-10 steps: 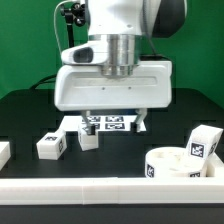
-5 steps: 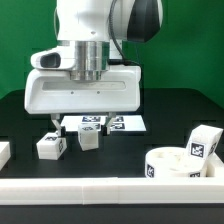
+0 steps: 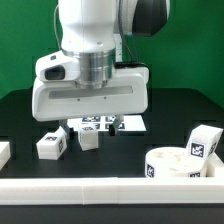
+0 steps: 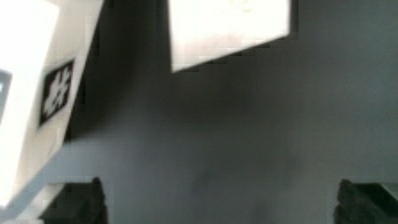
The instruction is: Assemble stool
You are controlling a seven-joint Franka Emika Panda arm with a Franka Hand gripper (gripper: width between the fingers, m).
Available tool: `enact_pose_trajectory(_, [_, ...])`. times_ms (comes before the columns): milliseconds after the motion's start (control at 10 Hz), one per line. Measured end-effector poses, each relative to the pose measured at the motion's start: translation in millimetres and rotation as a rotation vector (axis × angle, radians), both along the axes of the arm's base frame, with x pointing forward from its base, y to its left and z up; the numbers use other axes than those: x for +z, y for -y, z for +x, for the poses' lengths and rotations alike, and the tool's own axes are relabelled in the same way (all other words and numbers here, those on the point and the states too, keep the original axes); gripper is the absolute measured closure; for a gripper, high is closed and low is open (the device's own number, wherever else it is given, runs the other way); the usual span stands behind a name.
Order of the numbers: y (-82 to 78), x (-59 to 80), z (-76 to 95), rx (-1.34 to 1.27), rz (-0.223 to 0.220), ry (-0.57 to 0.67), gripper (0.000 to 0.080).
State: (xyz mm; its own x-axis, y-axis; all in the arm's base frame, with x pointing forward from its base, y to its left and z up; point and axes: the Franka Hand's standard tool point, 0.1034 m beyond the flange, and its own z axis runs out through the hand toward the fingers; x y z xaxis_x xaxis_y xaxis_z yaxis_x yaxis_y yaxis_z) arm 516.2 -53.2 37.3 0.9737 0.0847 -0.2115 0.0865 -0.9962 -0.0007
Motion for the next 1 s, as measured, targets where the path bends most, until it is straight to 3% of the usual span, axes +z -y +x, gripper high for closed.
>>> enact_pose_trajectory(400, [-1.3, 2.8, -28.2, -0.027, 0.019, -0.297, 0.0150])
enact_pose_trajectory(700, [-4.4, -2.6, -29.5, -0.023, 0.024, -0.460, 0.0150])
enact_pose_trajectory(1000, [5.6, -9.3, -40.6, 0.008, -0.032, -0.624, 0.0150])
